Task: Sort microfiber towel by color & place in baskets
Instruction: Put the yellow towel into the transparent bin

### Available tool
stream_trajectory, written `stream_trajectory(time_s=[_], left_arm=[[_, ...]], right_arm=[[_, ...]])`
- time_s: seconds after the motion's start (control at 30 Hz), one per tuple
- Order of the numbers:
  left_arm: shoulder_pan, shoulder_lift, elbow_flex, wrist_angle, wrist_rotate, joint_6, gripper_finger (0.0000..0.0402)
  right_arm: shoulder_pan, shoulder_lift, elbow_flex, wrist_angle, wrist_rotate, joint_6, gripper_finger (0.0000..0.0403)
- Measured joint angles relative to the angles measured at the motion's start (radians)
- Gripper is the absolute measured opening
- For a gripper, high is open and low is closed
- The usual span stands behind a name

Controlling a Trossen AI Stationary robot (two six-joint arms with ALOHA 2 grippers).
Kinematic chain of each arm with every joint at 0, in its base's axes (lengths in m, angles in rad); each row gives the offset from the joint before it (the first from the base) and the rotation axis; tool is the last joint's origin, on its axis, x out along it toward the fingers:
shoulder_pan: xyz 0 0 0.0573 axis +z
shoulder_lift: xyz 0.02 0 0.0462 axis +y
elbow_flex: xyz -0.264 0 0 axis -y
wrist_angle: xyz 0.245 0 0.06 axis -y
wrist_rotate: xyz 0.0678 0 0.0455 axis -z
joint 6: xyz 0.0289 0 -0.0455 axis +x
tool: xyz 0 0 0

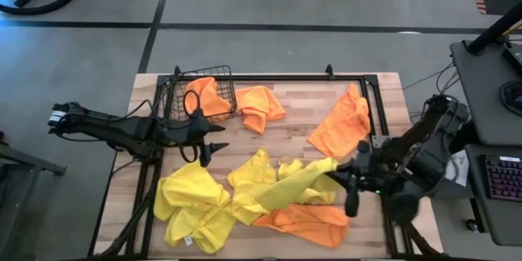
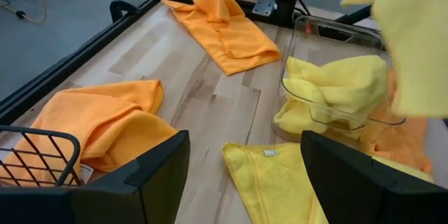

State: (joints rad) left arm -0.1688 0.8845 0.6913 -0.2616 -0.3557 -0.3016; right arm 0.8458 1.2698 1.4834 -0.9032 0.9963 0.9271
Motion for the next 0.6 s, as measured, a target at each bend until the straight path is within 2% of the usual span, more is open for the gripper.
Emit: stream_trajectory(time_s=[0.1,0.17,0.27,0.43,0.6], left_arm=[[0.000,0.000,0.000,0.000,0.000,0.000,0.0256],[0.000,0.000,0.000,0.000,0.000,0.000,0.0256],[0.000,0.000,0.000,0.000,0.000,0.000,0.0256],[0.000,0.000,0.000,0.000,0.000,0.000,0.0256],[0.000,0.000,0.000,-0.001,0.000,-0.005,0.0256]], right_arm=[[-0.038,0.032,-0.005,-0.026,-0.013,0.003,0.0009],[-0.063,0.053,-0.006,-0.063,-0.064,0.036,0.0009],[-0.100,0.079,-0.007,-0.152,-0.148,0.127,0.0009],[-0.129,0.108,-0.007,-0.340,-0.162,0.291,0.0009],[-0.154,0.154,-0.013,-0.322,-0.195,0.280,0.0009]])
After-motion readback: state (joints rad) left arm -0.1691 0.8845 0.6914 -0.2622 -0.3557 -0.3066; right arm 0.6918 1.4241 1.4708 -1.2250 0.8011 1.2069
